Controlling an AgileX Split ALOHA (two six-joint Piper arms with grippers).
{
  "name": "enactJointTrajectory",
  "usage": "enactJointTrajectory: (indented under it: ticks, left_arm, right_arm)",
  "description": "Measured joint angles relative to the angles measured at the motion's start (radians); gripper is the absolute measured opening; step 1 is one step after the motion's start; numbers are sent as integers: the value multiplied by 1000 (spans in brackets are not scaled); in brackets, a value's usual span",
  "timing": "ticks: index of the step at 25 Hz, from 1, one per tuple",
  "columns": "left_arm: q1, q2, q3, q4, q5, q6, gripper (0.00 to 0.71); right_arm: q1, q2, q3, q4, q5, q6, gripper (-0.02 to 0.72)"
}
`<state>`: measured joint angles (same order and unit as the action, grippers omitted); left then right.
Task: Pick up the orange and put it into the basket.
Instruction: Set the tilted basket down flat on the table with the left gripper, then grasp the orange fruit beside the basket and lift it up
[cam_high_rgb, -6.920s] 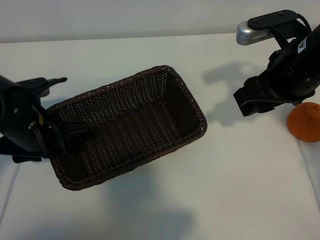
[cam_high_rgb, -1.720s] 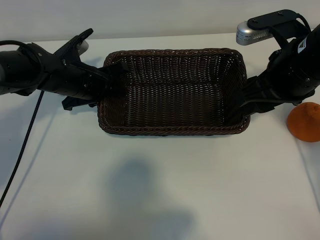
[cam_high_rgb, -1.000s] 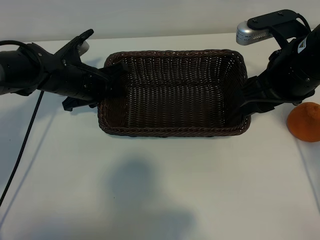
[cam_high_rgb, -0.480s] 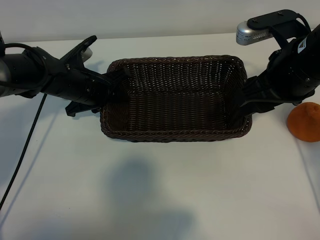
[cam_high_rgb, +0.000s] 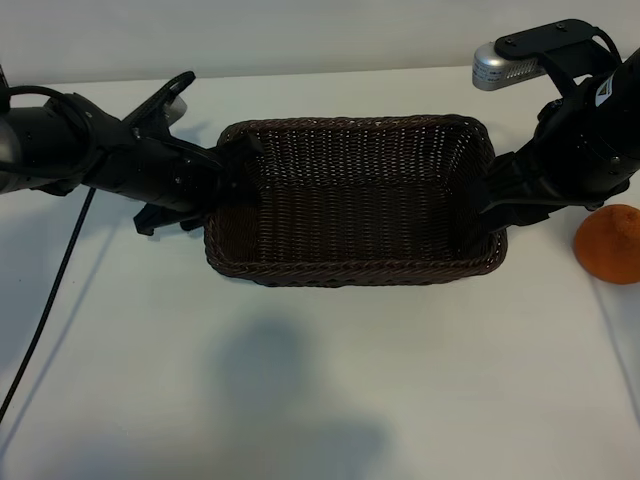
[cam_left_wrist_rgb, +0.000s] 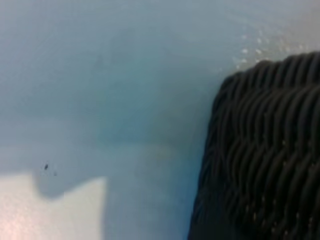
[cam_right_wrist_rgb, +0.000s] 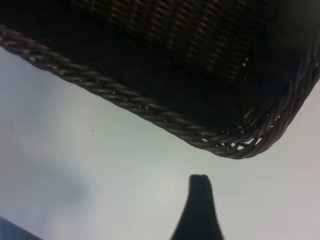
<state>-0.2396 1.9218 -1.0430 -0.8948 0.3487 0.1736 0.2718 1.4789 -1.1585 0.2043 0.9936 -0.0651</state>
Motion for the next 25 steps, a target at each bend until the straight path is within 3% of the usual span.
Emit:
enactJointTrajectory:
  ticks: [3, 5, 15, 25]
  left_arm:
    - [0, 0, -2, -2, 5, 0, 681]
    - [0, 0, -2, -2, 16, 0, 706]
    - [0, -9, -5, 48, 75, -4, 669]
    - [0, -89, -5, 205, 109, -111, 657]
  right_arm:
    - [0, 0, 0, 0, 0, 0, 550]
    - [0, 0, 0, 0, 0, 0, 550]
    - [0, 0, 0, 0, 0, 0, 550]
    - [0, 0, 0, 0, 0, 0, 550]
